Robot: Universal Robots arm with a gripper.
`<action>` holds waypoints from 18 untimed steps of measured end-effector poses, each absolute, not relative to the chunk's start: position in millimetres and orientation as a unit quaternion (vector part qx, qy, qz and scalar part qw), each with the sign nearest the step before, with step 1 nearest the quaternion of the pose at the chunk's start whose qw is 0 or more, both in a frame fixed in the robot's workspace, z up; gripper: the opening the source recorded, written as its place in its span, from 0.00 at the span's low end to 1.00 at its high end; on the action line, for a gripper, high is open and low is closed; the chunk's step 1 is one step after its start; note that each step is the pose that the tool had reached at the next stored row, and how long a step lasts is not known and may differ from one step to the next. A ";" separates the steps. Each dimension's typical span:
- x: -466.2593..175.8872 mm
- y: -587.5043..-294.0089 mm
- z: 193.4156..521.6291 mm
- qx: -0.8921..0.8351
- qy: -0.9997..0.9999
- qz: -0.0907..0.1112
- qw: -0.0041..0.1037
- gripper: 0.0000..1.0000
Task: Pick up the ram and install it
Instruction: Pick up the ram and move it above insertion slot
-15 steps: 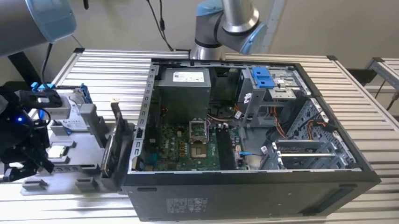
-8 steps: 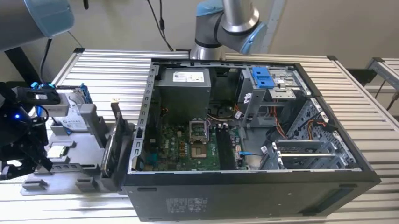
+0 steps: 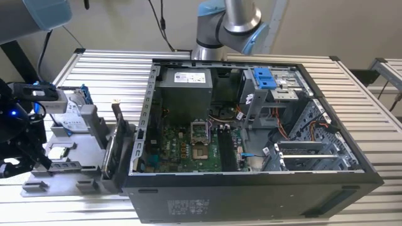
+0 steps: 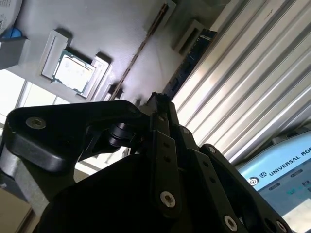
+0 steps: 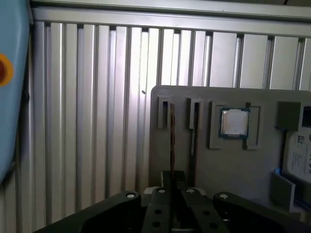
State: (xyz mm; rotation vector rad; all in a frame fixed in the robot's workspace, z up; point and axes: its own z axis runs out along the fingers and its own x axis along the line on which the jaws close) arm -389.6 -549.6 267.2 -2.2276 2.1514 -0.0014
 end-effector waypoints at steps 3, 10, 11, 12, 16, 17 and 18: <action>-389.6 -549.6 270.2 -0.719 0.694 0.006 0.029 0.15; -389.7 -549.6 275.5 -0.719 0.695 0.012 0.035 0.15; -389.7 -549.6 276.3 -0.719 0.695 0.012 0.035 0.15; -389.6 -549.6 277.1 -0.719 0.695 0.013 0.034 0.15; -389.6 -549.6 280.1 -0.719 0.695 0.015 0.032 0.15; -389.6 -549.7 280.8 -0.718 0.695 0.016 0.031 0.15; -389.6 -549.7 281.4 -0.718 0.695 0.017 0.030 0.15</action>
